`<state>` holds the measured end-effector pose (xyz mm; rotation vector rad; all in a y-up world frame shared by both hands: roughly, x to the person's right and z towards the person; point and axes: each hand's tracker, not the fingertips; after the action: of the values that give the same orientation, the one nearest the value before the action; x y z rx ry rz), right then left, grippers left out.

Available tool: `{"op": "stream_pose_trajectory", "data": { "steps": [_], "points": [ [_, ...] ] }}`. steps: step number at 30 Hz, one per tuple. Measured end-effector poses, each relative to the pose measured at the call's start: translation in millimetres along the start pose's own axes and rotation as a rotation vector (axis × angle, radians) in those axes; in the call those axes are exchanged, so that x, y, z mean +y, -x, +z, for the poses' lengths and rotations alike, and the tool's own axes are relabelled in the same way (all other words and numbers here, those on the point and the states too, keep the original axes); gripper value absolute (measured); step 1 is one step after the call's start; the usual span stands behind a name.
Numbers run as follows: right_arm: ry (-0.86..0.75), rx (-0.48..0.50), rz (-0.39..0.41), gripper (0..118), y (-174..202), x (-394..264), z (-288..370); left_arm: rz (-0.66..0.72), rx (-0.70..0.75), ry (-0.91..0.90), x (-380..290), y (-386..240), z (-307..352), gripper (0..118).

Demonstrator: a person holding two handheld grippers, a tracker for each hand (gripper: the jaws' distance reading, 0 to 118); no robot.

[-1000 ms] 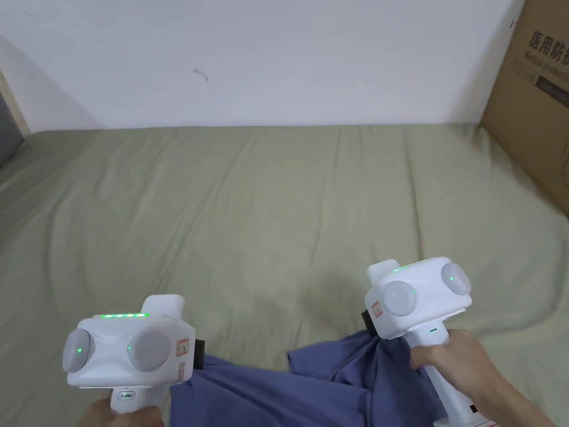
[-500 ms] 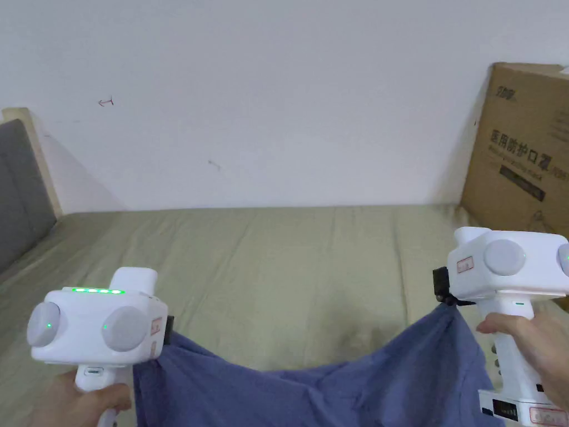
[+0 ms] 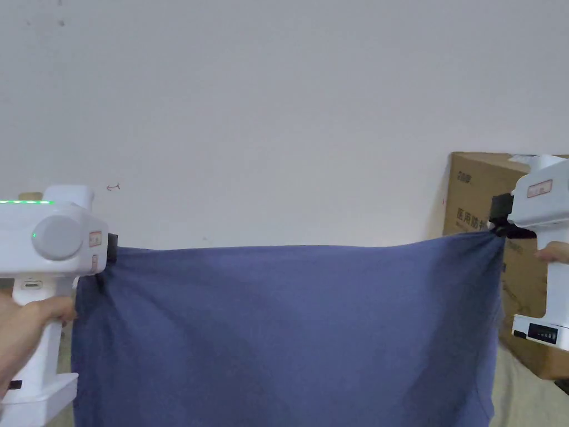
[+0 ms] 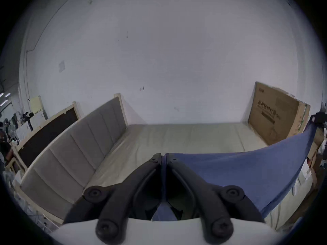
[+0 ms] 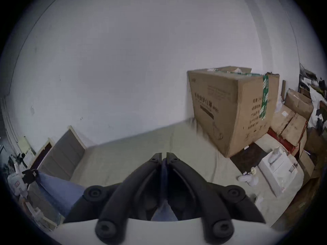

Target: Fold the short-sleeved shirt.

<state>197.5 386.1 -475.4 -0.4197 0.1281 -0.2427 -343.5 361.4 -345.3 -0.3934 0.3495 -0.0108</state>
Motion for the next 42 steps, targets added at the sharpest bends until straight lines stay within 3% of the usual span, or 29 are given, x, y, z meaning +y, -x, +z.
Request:
{"op": "stream_pose_trajectory", "data": {
  "steps": [11, 18, 22, 25, 30, 32, 36, 42],
  "points": [
    [-0.116, 0.002, -0.009, 4, 52, 108, -32, -0.001, 0.067, -0.118, 121, 0, -44, 3],
    [-0.267, 0.004, -0.001, 4, 96, 194, -42, 0.120, 0.072, -0.254, 218, 13, -68, 3],
    [-0.304, -0.011, 0.020, 4, 109, 222, -50, 0.017, 0.102, -0.360, 251, 9, -80, 3],
    [-0.296, -0.009, -0.020, 4, 107, 230, -63, 0.050, 0.090, -0.388, 259, 8, -88, 3],
    [-0.244, -0.038, 0.065, 4, 105, 198, -106, 0.018, 0.122, -0.405, 232, 0, -132, 3],
    [-0.182, -0.059, 0.052, 4, 98, 175, -136, 0.031, 0.089, -0.359, 200, -4, -158, 3],
    [-0.035, -0.075, 0.039, 4, 80, 113, -206, -0.077, 0.119, -0.164, 124, -18, -233, 3],
    [0.224, -0.157, 0.061, 4, 48, -14, -313, -0.019, 0.084, 0.145, -20, -41, -340, 3]
  ]
}}
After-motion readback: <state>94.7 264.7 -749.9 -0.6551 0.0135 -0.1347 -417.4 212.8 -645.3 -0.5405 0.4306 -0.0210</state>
